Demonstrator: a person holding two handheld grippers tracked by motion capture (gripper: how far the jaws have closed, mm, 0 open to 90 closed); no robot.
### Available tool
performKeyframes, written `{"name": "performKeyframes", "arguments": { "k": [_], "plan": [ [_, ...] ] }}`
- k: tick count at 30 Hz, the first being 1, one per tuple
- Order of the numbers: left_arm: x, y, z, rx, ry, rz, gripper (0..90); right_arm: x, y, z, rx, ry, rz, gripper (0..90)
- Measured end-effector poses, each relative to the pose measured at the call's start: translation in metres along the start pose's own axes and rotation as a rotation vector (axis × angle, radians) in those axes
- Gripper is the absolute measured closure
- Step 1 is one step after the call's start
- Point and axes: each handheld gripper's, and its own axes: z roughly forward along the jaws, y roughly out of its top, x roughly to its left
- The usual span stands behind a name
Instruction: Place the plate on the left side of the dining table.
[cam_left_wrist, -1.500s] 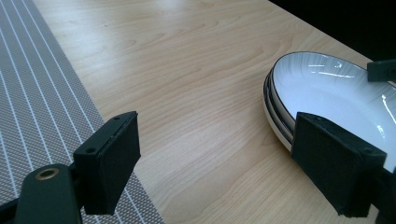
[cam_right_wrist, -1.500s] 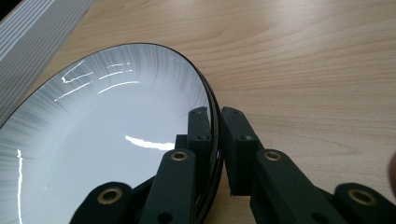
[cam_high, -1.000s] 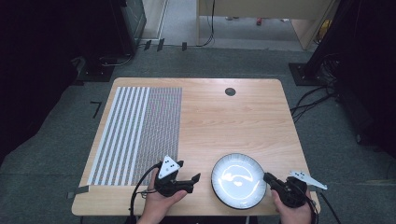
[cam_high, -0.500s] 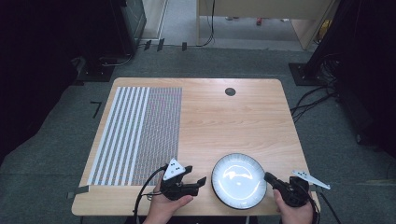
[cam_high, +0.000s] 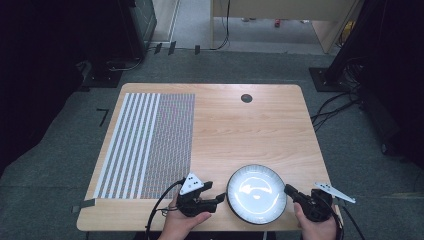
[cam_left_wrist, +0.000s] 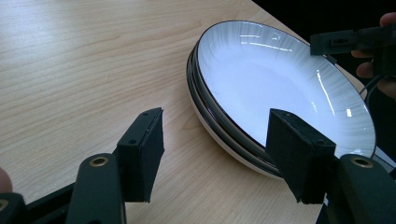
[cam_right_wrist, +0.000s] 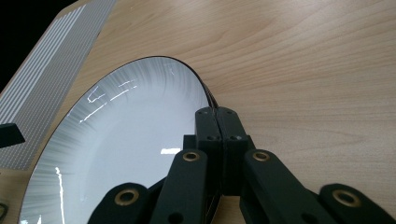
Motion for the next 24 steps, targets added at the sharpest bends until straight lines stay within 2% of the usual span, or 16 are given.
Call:
{"name": "performKeyframes", "arguments": {
  "k": [5, 10, 18, 24],
  "plan": [
    [-0.003, 0.000, 0.003, 0.003, -0.002, -0.004, 37.3, 0.000, 0.001, -0.001, -0.001, -0.002, -0.003, 89.6],
    [-0.011, 0.001, 0.010, 0.016, -0.009, 0.003, 38.7, 0.000, 0.001, -0.003, -0.008, -0.002, -0.007, 89.6],
    [-0.024, 0.002, 0.019, 0.040, -0.040, 0.044, 42.3, -0.001, 0.001, -0.006, -0.016, 0.000, -0.001, 89.7],
    [-0.029, 0.002, 0.028, 0.067, -0.053, 0.046, 41.7, -0.001, 0.002, -0.007, -0.019, -0.001, -0.003, 89.8]
  ]
}}
